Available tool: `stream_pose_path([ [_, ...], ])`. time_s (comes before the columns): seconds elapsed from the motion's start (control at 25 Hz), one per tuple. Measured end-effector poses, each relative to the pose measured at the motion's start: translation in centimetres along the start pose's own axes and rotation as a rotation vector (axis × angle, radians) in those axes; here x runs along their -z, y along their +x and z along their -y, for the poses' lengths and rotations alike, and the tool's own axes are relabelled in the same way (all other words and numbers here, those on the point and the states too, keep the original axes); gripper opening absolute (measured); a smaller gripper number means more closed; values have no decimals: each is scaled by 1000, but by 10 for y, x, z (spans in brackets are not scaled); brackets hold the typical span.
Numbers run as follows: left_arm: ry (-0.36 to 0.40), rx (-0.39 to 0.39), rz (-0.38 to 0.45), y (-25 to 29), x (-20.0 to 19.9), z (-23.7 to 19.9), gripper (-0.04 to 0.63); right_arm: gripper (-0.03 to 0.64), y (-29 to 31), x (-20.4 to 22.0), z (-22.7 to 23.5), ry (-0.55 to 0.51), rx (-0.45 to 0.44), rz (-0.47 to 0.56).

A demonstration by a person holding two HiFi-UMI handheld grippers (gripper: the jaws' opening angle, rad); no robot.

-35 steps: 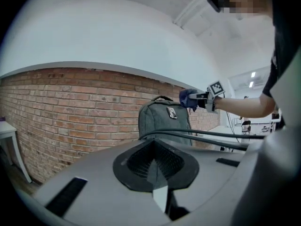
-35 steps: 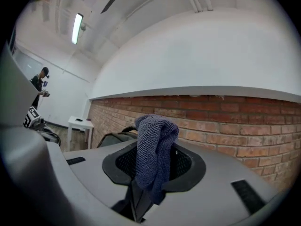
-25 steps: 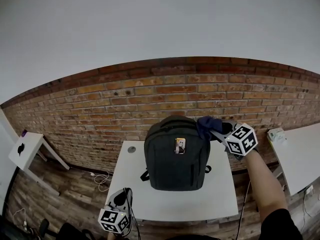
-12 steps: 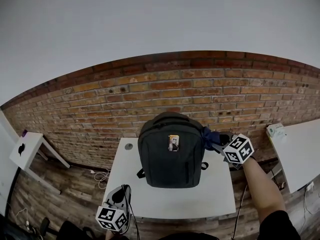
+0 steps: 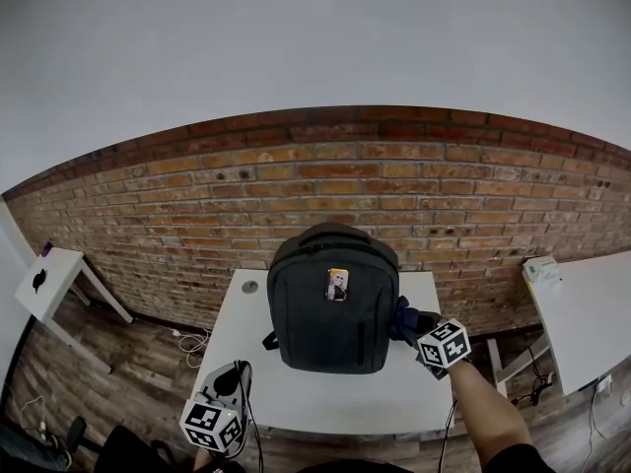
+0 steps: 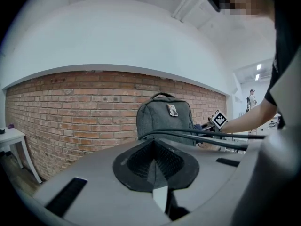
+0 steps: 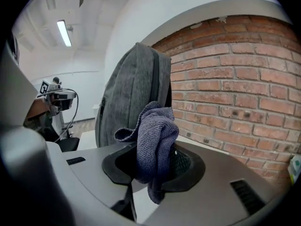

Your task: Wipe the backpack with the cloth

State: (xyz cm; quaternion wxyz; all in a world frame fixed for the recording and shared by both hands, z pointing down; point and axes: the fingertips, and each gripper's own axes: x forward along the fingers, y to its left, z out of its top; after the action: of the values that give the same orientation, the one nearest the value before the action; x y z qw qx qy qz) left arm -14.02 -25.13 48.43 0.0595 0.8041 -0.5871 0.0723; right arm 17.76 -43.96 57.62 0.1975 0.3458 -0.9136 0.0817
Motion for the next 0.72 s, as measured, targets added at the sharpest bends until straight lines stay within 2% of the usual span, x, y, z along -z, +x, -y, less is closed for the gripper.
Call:
stream_pose_path([
  [0.28,-4,-52,-21,-10,10,-11,-4,117,14,69,-27,-48,1,-119],
  [0.52,-17,-67,-29,-15,14,-15,-3,117,25,121,-38,62,0,-211],
  [0.72,-18,-80,-29,-20,16,-19,-5,115,29,148,-42,20,14,-289],
])
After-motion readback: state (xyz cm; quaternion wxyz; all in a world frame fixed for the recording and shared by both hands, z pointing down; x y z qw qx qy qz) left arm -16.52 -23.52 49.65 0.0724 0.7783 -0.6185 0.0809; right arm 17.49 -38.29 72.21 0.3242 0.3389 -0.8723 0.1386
